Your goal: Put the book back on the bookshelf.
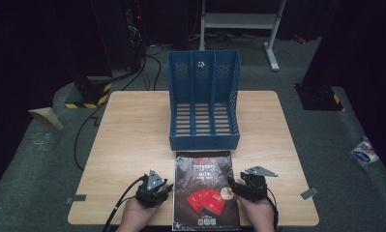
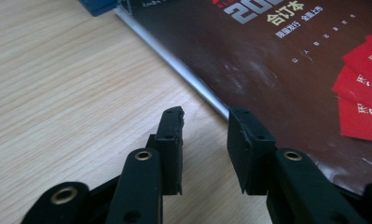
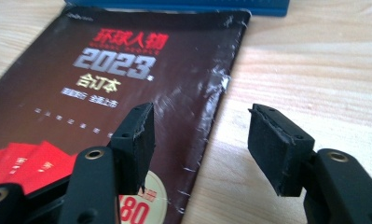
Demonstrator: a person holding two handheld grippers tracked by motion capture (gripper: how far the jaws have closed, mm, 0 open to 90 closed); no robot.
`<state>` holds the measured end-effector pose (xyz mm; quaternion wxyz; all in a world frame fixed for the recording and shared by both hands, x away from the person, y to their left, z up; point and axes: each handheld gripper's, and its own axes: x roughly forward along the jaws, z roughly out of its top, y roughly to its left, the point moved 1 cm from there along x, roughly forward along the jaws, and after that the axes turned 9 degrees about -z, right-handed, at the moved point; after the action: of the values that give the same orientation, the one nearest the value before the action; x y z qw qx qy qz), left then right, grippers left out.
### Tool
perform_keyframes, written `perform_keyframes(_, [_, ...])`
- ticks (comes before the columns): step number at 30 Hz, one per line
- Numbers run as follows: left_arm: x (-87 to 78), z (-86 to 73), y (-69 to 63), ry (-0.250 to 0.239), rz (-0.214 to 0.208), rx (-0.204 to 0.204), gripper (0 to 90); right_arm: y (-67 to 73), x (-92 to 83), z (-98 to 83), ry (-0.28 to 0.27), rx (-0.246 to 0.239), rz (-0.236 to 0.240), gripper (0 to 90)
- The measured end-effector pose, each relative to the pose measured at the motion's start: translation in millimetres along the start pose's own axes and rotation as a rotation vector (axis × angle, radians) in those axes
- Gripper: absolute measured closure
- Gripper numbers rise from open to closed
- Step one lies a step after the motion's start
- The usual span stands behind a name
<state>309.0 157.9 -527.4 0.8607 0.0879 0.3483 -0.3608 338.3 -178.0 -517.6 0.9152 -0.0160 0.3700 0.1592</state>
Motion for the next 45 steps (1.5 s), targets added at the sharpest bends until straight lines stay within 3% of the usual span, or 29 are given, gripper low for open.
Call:
perform_keyframes(5, [5.8, 3.9, -1.5, 0.004, 0.011, 0.002, 66.5, -0.4, 8.0, -1.1, 0.044, -0.011, -0.015, 40.7])
perform_keyframes(11, [7.0, 3.9, -0.5, -0.001, 0.007, 0.003, 68.3, 6.6, 11.8, -0.4, 0.034, 0.006, -0.013, 42.7])
perform_keyframes(16, [7.1, 3.2, -1.9, -0.005, 0.009, 0.005, 71.8, 13.9, 13.9, -0.2, 0.027, -0.007, -0.004, 44.7])
perform_keyframes(20, [7.4, 2.5, -4.4, -0.011, 0.013, 0.002, 74.5, 17.1, 15.0, -0.3, 0.020, 0.019, -0.005, 46.2])
perform_keyframes(21, [7.4, 2.1, -4.1, -0.015, 0.011, 0.005, 74.6, 15.5, 13.9, 0.3, 0.030, 0.064, 0.014, 45.9])
perform_keyframes(22, [7.4, 2.1, -4.1, -0.015, 0.011, 0.005, 74.7, 15.5, 13.9, 0.3, 0.030, 0.064, 0.014, 45.9])
perform_keyframes(25, [7.2, 0.3, -3.8, -0.025, 0.003, 0.003, 74.8, 4.6, 6.9, -1.3, 0.011, 0.173, 0.100, 50.0])
perform_keyframes(27, [7.0, -0.5, -2.5, -0.031, 0.007, 0.017, 74.8, 1.0, 4.8, -4.3, 0.011, 0.224, 0.134, 52.4])
perform_keyframes(32, [6.7, -1.8, -1.6, -0.042, 0.000, 0.010, 73.9, -3.4, 0.9, -8.9, 0.030, 0.280, 0.203, 57.5])
perform_keyframes(34, [6.7, -1.9, -1.7, -0.042, 0.001, 0.009, 73.7, -3.4, -0.5, -8.9, 0.028, 0.269, 0.215, 59.5])
perform_keyframes(35, [6.6, -1.9, -1.7, -0.042, 0.002, 0.007, 73.5, -1.1, -1.1, -9.0, 0.056, 0.252, 0.254, 62.2])
perform_keyframes(39, [6.5, -2.1, -1.8, -0.042, 0.000, 0.010, 71.6, -0.2, 1.0, 2.0, 0.066, 0.143, 0.236, 62.8])
perform_keyframes(41, [6.6, -2.1, -2.3, -0.041, -0.001, 0.010, 70.7, -3.9, 7.2, 11.9, 0.111, 0.102, 0.241, 62.9])
perform_keyframes(45, [6.8, -2.0, -2.4, -0.042, 0.001, 0.012, 70.5, -11.6, 21.3, 22.8, 0.166, 0.077, 0.233, 64.4])
